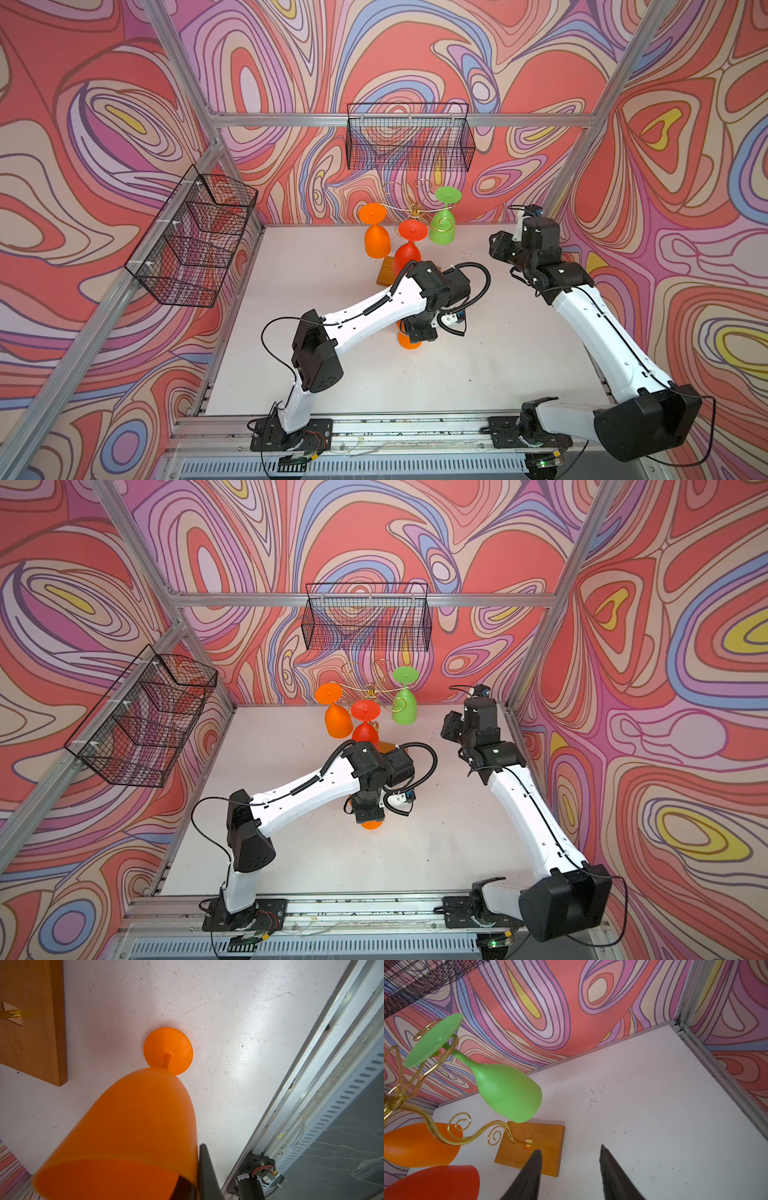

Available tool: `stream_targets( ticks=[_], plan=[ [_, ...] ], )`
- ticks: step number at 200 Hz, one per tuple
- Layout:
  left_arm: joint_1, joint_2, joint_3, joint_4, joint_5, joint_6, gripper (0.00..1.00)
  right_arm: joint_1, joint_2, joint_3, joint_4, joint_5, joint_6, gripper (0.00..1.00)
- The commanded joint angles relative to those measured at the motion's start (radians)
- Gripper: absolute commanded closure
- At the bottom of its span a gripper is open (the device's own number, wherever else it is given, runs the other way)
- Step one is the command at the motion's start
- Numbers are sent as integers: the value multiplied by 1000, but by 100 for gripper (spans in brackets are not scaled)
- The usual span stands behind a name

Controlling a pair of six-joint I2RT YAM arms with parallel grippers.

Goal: Take the wine glass off the wine glass rack
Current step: Place the wine glass at the center of the table.

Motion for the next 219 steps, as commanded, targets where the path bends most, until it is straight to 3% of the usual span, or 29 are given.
stream_targets(
  ticks=[1,61,107,219],
  plan=[
    [-8,7,34,-72,11,24,100,0,14,-10,-1,15,-6,52],
    [-8,47,39,-82,34,37,100,0,15,-10,-4,19,-8,53],
    [-8,69,26,-70,-26,27,100,0,14,-18,-4,24,-8,53],
    [-8,17,46,-33,-100,11,29,0,11,-34,6,22,-6,53]
  ],
)
